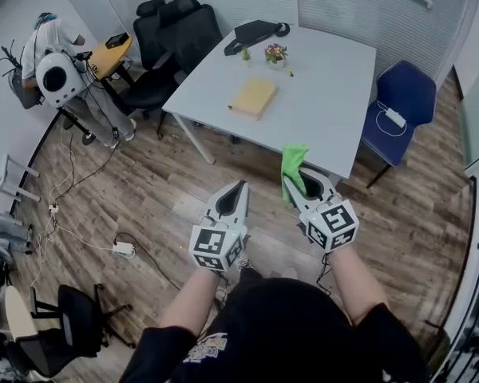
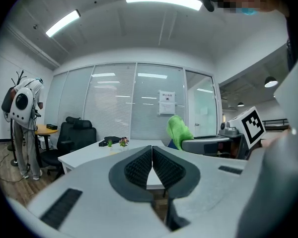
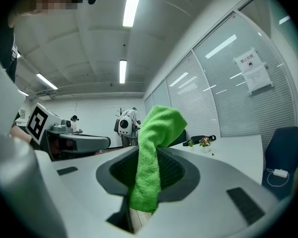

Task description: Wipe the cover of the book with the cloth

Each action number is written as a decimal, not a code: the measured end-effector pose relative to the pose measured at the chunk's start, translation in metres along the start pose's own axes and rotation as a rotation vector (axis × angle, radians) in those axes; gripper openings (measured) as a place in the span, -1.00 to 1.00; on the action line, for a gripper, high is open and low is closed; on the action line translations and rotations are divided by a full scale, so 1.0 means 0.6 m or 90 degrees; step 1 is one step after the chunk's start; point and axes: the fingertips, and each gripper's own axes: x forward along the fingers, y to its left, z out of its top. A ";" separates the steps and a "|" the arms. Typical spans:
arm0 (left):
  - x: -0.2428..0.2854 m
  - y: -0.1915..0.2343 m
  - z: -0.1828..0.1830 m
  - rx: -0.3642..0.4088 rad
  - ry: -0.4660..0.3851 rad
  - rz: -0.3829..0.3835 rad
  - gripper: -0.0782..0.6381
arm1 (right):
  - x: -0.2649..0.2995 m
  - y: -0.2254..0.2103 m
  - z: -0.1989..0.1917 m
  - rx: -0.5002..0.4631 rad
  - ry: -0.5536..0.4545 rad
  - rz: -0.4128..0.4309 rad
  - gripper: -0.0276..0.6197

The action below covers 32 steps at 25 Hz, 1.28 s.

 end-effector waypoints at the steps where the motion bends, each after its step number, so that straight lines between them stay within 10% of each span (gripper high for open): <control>1: 0.001 0.006 -0.002 0.001 0.001 0.000 -0.76 | 0.004 -0.001 -0.002 0.002 0.001 -0.003 -0.61; 14: 0.015 0.131 -0.023 -0.027 0.010 -0.019 -0.75 | 0.108 0.012 -0.012 0.008 0.023 -0.038 -0.61; 32: 0.047 0.321 -0.032 -0.003 0.031 -0.094 -0.19 | 0.289 0.038 -0.001 0.004 0.029 -0.101 -0.61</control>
